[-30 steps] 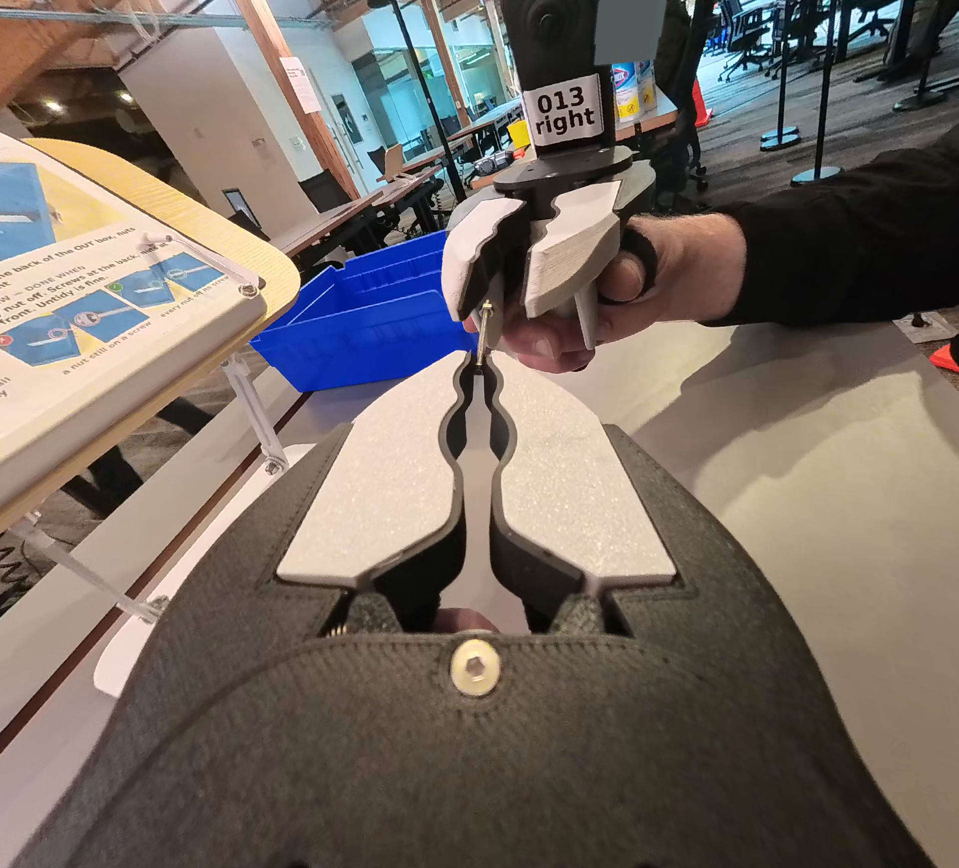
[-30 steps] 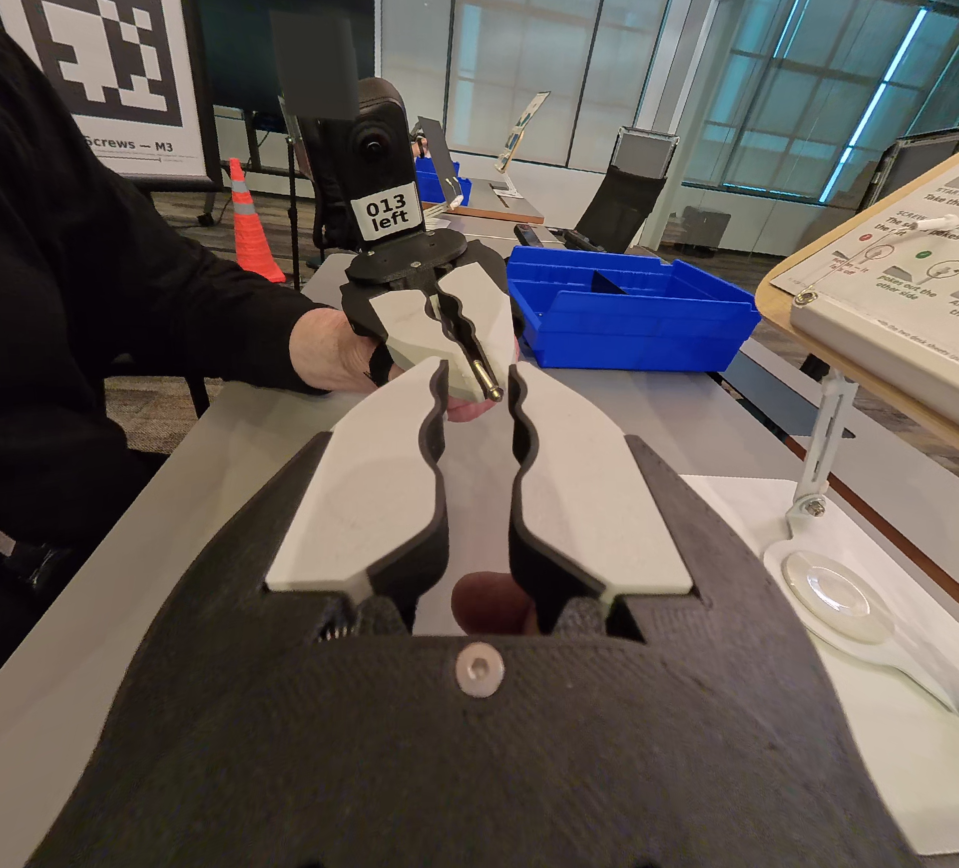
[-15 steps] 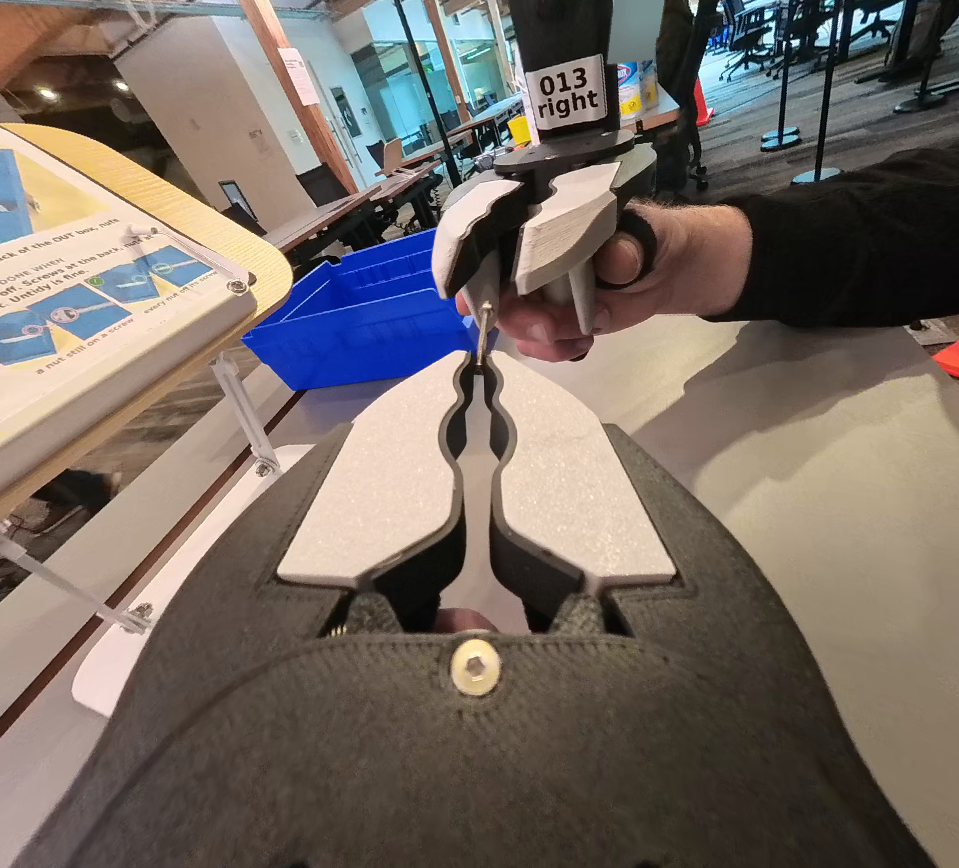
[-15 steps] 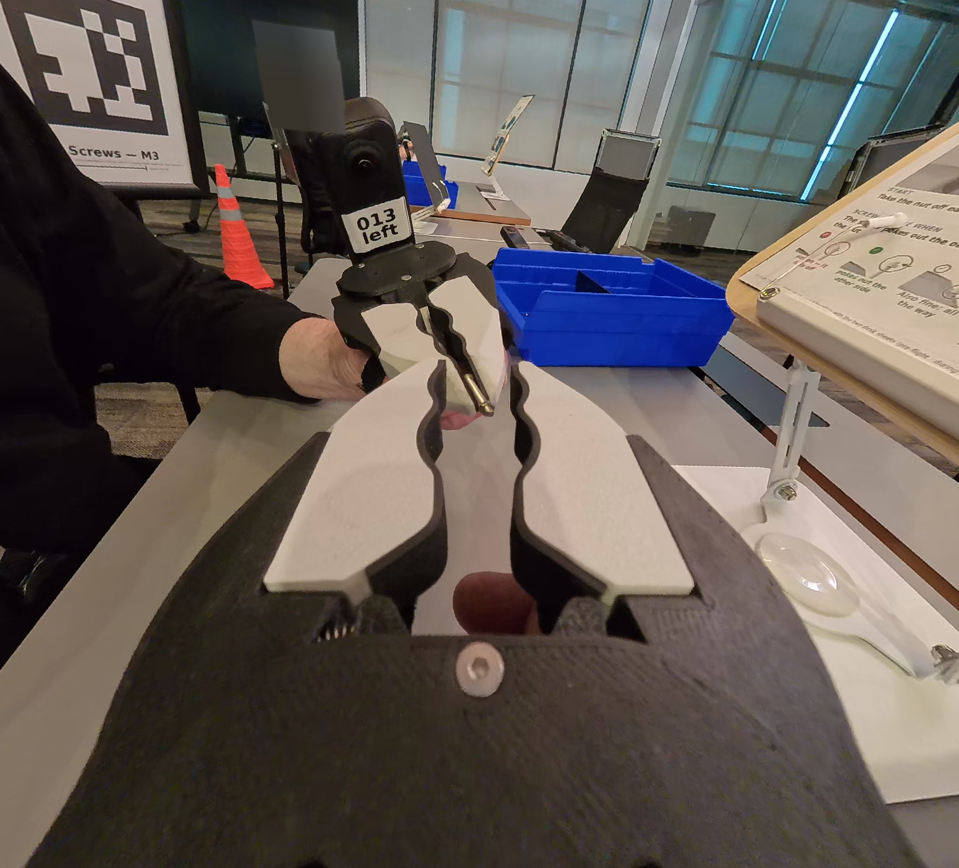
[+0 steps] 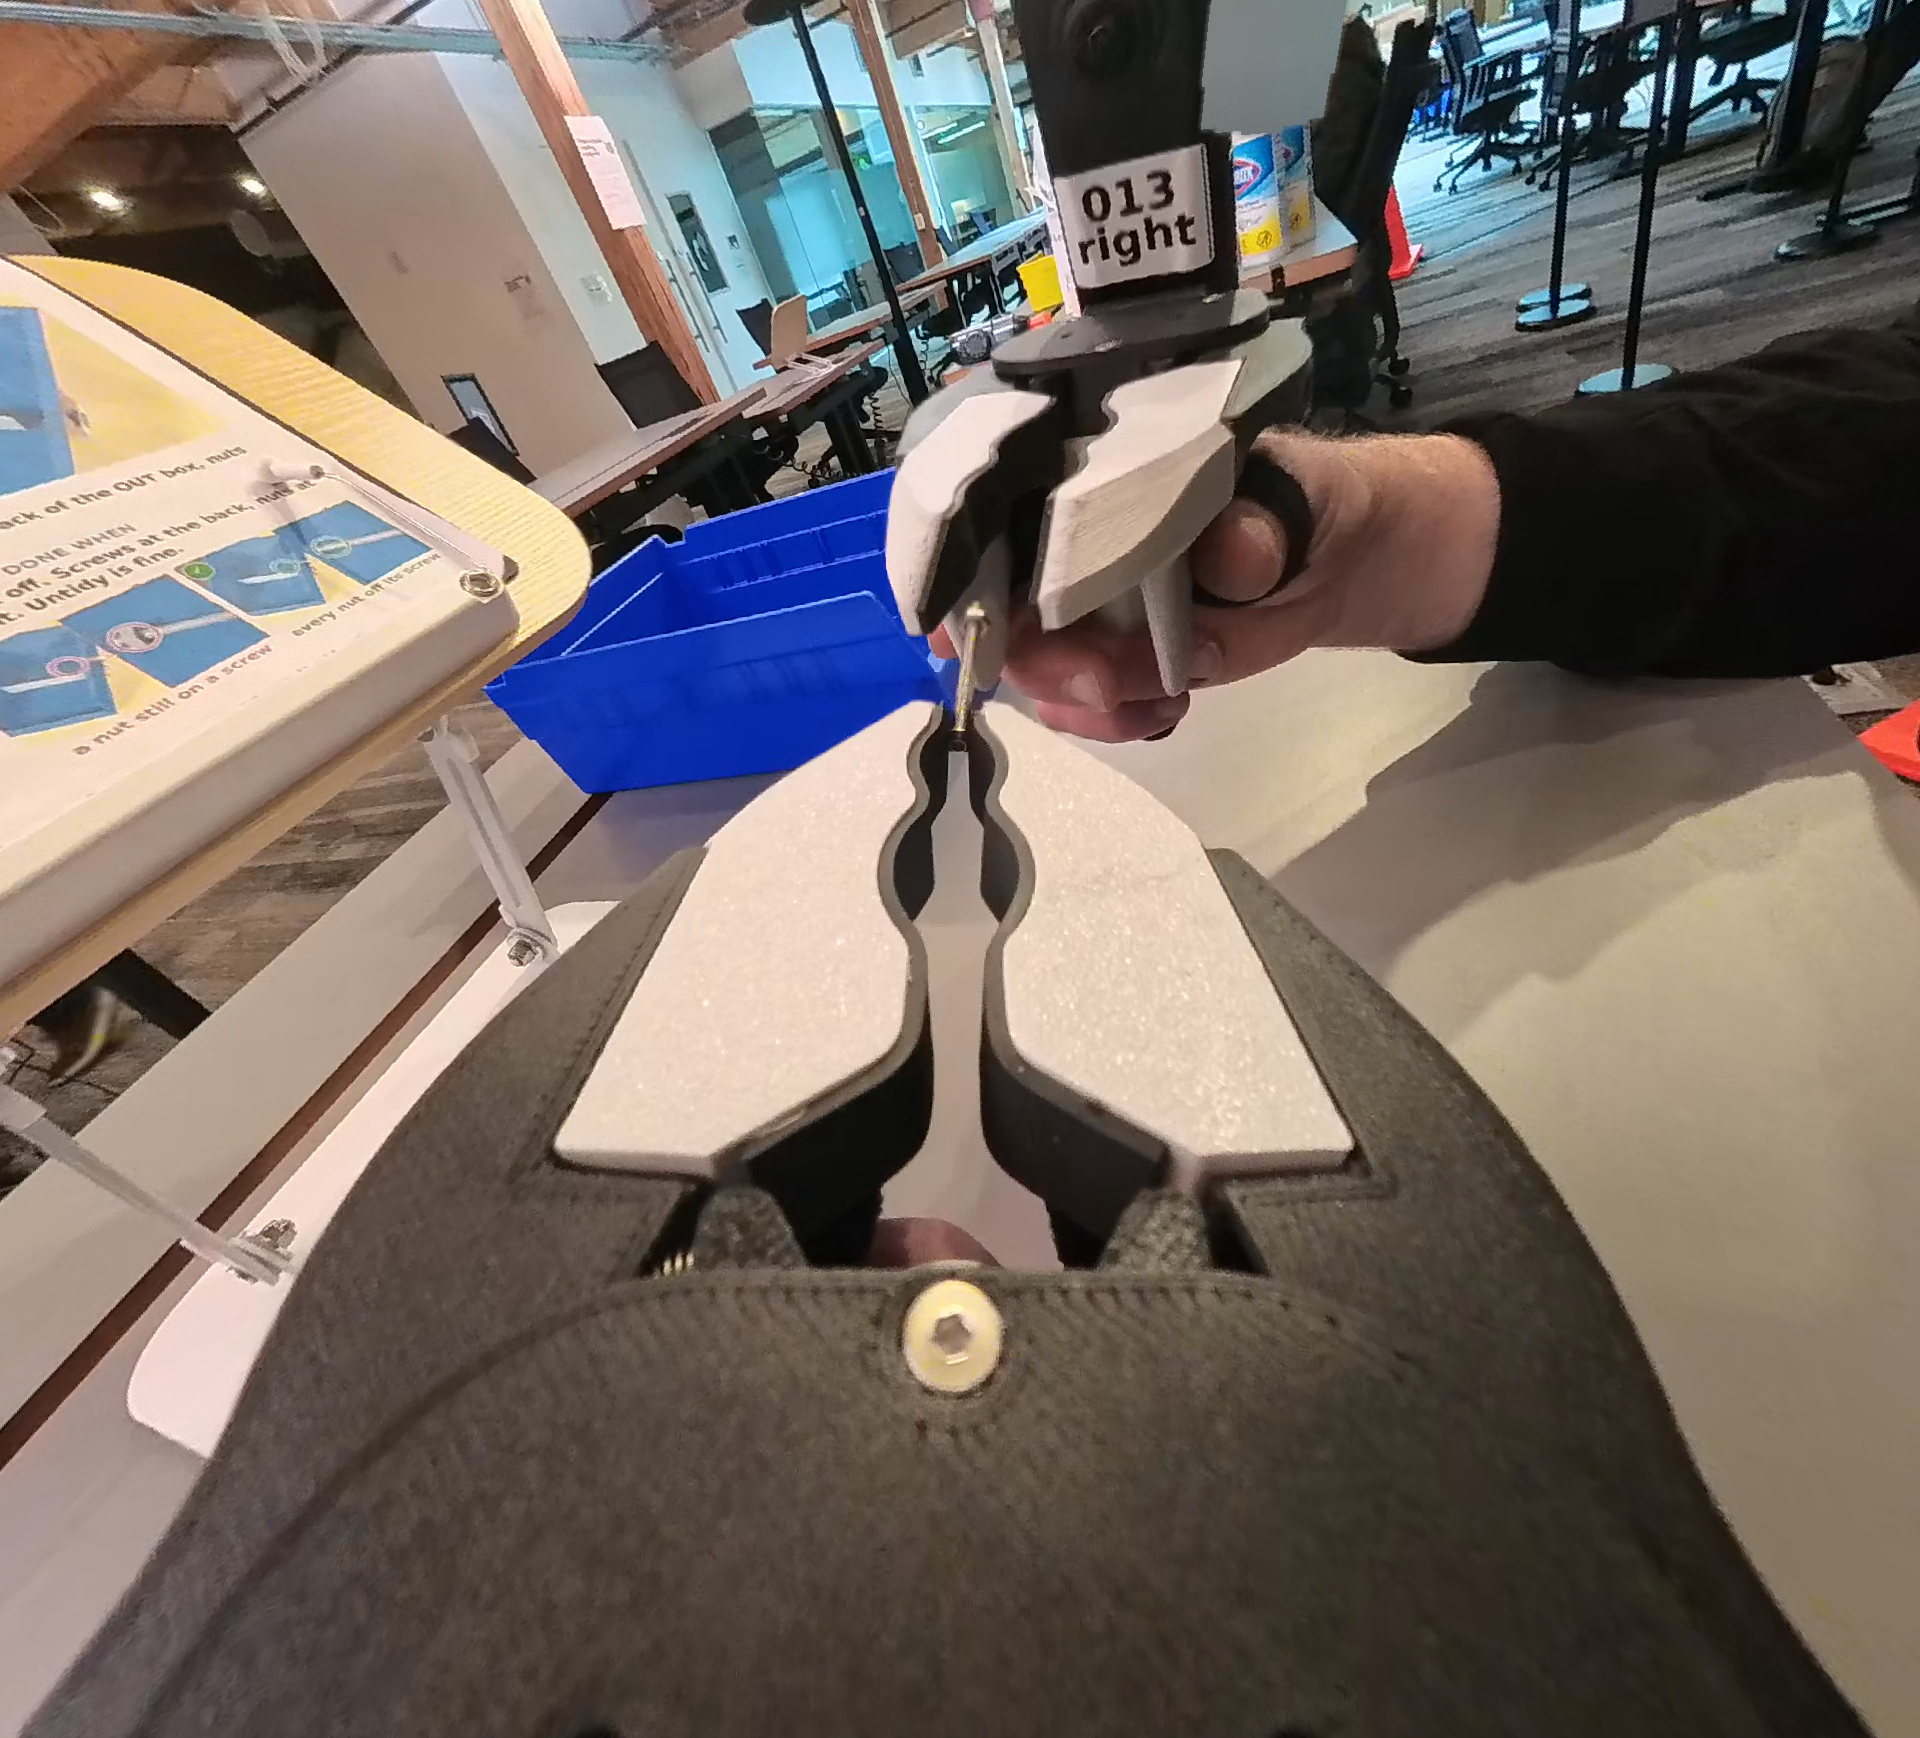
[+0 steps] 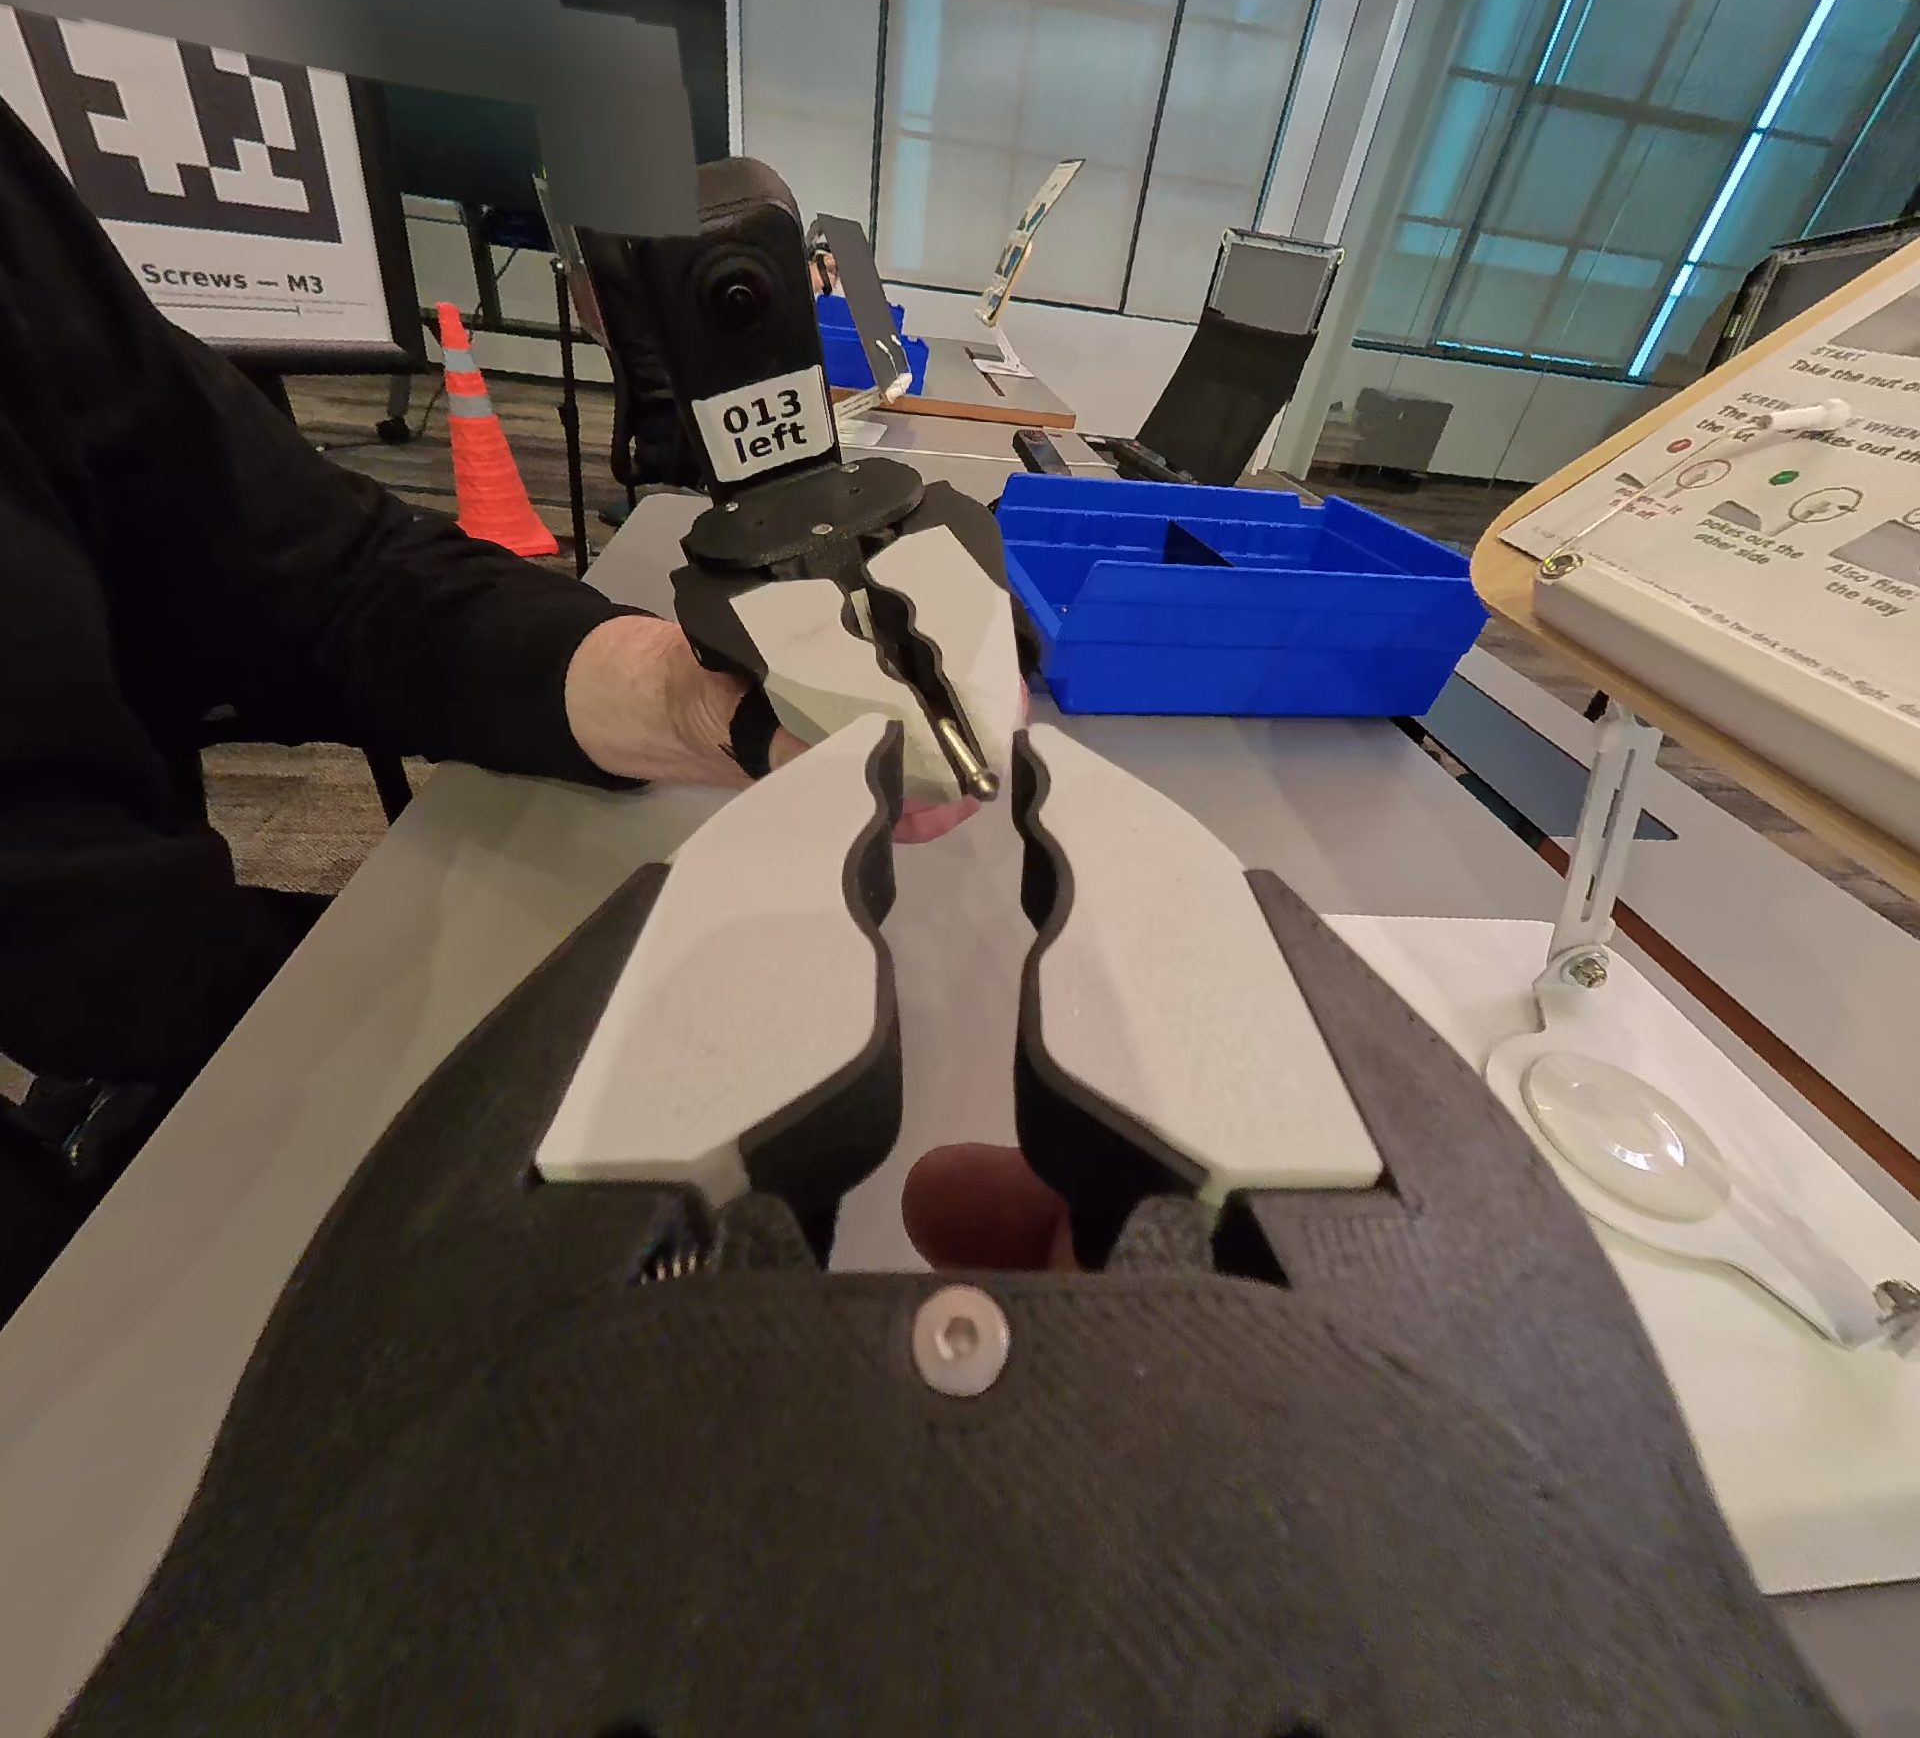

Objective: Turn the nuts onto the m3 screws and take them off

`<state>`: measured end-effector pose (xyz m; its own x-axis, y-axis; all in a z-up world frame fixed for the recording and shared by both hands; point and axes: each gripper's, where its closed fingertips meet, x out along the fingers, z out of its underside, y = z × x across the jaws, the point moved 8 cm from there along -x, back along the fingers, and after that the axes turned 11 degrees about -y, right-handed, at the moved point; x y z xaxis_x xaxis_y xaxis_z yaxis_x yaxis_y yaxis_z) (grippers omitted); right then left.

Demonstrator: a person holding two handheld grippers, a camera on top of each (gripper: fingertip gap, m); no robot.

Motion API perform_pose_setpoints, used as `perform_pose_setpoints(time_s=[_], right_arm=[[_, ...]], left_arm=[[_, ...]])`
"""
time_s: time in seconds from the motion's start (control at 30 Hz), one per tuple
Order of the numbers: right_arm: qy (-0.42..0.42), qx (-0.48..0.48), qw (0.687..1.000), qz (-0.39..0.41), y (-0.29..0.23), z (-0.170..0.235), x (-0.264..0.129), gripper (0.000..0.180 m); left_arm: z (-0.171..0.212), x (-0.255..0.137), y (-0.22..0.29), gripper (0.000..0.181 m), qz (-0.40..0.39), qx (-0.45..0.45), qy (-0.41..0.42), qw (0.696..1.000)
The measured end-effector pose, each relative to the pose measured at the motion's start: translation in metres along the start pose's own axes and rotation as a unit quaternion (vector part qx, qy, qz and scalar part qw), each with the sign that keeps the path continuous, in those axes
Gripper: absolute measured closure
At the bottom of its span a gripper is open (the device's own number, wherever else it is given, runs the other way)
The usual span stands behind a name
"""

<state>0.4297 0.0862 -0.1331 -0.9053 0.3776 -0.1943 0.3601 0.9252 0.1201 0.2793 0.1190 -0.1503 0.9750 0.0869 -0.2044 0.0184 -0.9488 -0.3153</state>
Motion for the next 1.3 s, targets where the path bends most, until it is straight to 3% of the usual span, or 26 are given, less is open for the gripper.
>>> perform_pose_setpoints(time_s=[0.1, 0.23, 0.53, 0.63, 0.7, 0.83, 1.03, 1.13, 1.3], right_arm=[[-0.004, 0.005, 1.000, -0.001, 0.001, 0.002, 0.001, 0.160], [-0.001, 0.001, 1.000, -0.004, 0.001, 0.002, 0.001, 0.173], [-0.001, -0.003, 1.000, -0.005, -0.001, 0.000, 0.002, 0.175], [0.005, -0.007, 1.000, 0.007, 0.000, -0.003, -0.002, 0.175], [0.006, -0.010, 1.000, 0.020, 0.002, -0.007, -0.008, 0.175], [-0.006, -0.028, 0.996, 0.083, 0.017, -0.020, -0.036, 0.175], [-0.049, -0.018, 0.970, 0.239, 0.082, -0.031, -0.111, 0.174], [-0.080, 0.016, 0.943, 0.323, 0.125, -0.017, -0.146, 0.175], [-0.178, 0.083, 0.899, 0.392, 0.189, 0.032, -0.174, 0.175]], left_arm=[[-0.002, -0.001, 0.001, 0.178, 0.004, 0.003, 0.007, 1.000], [-0.003, -0.002, 0.002, 0.178, 0.007, 0.005, 0.010, 1.000], [-0.003, -0.003, 0.001, 0.177, 0.015, -0.007, 0.018, 1.000], [-0.004, -0.006, -0.003, 0.159, -0.004, -0.011, 0.025, 1.000], [-0.005, -0.013, -0.008, 0.159, -0.008, -0.015, 0.026, 1.000], [0.011, -0.026, -0.016, 0.157, -0.014, -0.024, -0.015, 1.000], [0.041, -0.041, -0.027, 0.181, -0.020, -0.028, -0.078, 0.996], [0.052, -0.040, -0.031, 0.181, -0.026, -0.027, -0.101, 0.994], [0.052, -0.035, -0.031, 0.181, -0.022, -0.018, -0.111, 0.993]])
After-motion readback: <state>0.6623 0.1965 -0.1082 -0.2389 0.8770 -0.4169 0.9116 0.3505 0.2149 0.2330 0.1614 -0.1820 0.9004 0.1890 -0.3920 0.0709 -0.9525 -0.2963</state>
